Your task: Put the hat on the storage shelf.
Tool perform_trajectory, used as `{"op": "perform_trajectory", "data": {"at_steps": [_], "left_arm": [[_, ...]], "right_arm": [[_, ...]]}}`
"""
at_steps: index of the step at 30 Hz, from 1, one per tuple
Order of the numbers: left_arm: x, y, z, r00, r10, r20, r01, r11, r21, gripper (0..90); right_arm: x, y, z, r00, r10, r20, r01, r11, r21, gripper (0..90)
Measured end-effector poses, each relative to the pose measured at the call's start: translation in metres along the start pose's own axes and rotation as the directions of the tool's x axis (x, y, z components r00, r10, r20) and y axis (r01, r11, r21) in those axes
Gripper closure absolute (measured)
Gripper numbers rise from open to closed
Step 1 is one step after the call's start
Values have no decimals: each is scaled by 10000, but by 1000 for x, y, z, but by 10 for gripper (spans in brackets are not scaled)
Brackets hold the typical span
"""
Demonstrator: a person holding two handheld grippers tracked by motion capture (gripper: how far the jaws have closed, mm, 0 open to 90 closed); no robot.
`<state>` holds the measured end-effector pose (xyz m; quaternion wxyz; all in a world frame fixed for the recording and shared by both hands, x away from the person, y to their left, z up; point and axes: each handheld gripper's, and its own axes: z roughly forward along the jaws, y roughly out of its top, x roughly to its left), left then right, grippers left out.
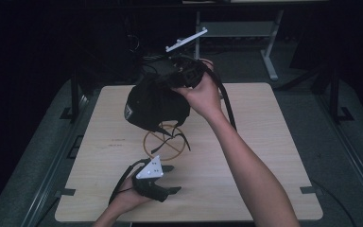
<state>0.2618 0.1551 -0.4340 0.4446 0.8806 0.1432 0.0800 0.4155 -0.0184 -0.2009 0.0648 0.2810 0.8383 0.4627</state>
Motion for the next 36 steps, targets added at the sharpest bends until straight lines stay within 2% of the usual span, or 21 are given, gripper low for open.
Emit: {"op": "perform_trajectory", "data": {"at_steps": [2,5,6,7,9,11,20,36], "left_arm": [[0,0,0,10000,6,9,-6,10000,32,269],[-1,0,0,9999,127,7,-127,9999,93,269],[-1,0,0,10000,80,22,-80,9999,74,269],[-1,0,0,10000,-20,37,20,10000,54,269],[0,0,0,9999,126,-18,-126,9999,67,269],[0,-1,0,10000,55,-7,-55,10000,60,269],[1,-1,0,10000,-37,-26,37,10000,-12,269],[1,-2,-1,9999,-116,1,116,9999,-127,264]], "right_arm": [[1,0,4,10000,20,12,-20,10000,61,751],[2,-2,11,9999,-111,-29,111,9999,80,701],[0,-3,16,9992,1,-399,8,9998,223,602],[0,-4,17,9985,-21,-554,30,9999,150,577],[-1,-7,17,9983,41,-587,-33,9999,143,551],[-4,-10,18,9980,121,-619,-107,9997,228,527],[-15,-25,16,9983,286,-508,-272,9992,285,500],[-37,-44,-8,9939,928,-597,-928,9957,28,438]]}}
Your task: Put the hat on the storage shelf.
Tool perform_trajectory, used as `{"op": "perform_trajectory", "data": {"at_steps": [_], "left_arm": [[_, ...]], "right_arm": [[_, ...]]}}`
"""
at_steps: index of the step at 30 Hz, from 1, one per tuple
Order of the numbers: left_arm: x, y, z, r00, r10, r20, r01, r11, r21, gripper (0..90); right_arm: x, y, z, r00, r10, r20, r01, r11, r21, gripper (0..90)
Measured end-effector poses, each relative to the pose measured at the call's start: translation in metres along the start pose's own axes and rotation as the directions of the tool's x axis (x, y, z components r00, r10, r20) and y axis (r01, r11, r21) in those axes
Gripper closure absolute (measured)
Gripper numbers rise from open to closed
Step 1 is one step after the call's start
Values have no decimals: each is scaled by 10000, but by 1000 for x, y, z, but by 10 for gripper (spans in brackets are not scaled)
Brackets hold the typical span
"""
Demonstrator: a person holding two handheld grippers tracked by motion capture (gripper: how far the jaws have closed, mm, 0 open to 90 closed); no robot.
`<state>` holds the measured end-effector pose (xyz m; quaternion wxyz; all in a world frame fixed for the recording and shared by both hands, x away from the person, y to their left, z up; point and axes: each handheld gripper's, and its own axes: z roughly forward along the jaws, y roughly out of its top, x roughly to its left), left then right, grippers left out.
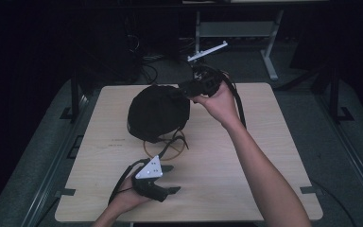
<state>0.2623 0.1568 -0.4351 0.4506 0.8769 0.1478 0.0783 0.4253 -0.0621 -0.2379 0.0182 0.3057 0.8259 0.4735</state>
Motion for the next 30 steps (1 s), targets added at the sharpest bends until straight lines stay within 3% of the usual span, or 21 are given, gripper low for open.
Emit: {"op": "perform_trajectory", "data": {"at_steps": [30], "left_arm": [[0,-3,1,9999,81,-89,-82,10000,-49,260]], "right_arm": [[-38,-41,-35,9966,697,445,-696,9976,-43,368]]}}
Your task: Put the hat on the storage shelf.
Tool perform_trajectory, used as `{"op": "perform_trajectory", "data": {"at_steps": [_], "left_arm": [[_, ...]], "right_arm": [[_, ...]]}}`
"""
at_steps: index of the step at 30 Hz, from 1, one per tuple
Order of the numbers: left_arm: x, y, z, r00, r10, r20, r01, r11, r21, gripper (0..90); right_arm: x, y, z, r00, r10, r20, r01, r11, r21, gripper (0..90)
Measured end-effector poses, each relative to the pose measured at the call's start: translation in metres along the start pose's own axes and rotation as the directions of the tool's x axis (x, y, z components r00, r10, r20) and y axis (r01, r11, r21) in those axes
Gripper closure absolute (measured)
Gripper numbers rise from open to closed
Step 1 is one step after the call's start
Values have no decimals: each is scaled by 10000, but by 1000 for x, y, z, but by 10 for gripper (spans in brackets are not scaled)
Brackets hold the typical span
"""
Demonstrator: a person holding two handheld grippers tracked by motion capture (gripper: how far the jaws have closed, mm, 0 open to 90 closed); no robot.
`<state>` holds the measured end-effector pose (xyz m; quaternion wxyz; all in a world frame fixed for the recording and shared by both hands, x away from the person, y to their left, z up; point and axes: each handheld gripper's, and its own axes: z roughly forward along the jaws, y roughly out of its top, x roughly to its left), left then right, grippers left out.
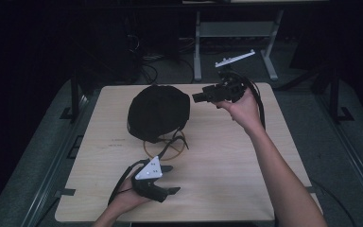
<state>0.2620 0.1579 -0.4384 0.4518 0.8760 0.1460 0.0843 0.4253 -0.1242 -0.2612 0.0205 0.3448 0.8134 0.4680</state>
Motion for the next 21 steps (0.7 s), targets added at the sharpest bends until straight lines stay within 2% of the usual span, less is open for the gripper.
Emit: {"op": "perform_trajectory", "data": {"at_steps": [12,21], "left_arm": [[1,-1,0,10000,-61,-14,61,10000,0,260],[1,-1,-1,10000,-54,-67,54,10000,-65,260]], "right_arm": [[-15,-22,-10,9986,511,135,-513,9986,94,363],[-20,-33,-12,9981,587,179,-591,9980,213,358]]}}
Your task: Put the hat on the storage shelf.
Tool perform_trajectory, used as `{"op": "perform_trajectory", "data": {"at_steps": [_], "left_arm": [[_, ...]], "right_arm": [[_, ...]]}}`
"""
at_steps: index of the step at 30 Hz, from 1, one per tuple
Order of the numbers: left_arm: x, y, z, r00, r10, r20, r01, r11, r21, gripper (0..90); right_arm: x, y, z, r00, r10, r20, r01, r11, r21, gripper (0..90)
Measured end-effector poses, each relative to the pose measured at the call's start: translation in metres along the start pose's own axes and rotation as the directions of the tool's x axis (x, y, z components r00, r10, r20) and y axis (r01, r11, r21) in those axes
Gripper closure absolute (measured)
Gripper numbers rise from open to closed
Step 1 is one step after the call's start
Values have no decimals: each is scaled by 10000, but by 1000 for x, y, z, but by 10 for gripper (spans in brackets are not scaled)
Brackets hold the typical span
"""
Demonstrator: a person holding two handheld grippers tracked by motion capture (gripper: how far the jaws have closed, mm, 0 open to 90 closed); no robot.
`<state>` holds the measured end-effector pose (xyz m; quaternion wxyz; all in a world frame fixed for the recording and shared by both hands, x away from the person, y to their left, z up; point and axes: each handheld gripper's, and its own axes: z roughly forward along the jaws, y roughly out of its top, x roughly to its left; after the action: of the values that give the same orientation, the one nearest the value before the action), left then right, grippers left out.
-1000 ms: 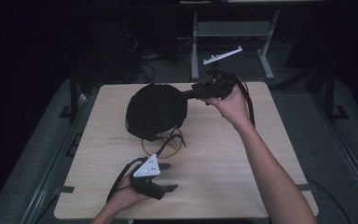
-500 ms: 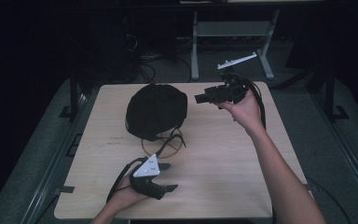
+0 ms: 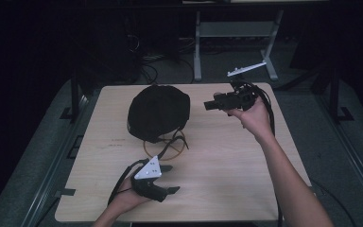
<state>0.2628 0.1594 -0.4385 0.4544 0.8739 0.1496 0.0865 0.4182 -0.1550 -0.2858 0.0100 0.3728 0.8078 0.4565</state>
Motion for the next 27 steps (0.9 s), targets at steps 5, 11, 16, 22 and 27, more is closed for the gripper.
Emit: {"op": "perform_trajectory", "data": {"at_steps": [5,11,16,22,27], "left_arm": [[0,0,0,10000,-29,20,29,10000,-8,260],[0,0,1,10000,-41,18,41,10000,-36,260],[1,-1,1,10000,-56,19,56,10000,-38,260],[1,0,0,10000,-5,-27,5,10000,-47,259],[0,0,1,10000,-50,-38,50,10000,-30,260]], "right_arm": [[-2,-5,-1,10000,16,29,-16,10000,49,358],[-7,-14,-4,9999,138,34,-139,9999,71,358],[-12,-20,-7,9997,257,50,-258,9997,40,356],[-16,-29,-10,9993,364,59,-364,9993,3,356],[-19,-35,-10,9991,433,33,-433,9991,27,356]]}}
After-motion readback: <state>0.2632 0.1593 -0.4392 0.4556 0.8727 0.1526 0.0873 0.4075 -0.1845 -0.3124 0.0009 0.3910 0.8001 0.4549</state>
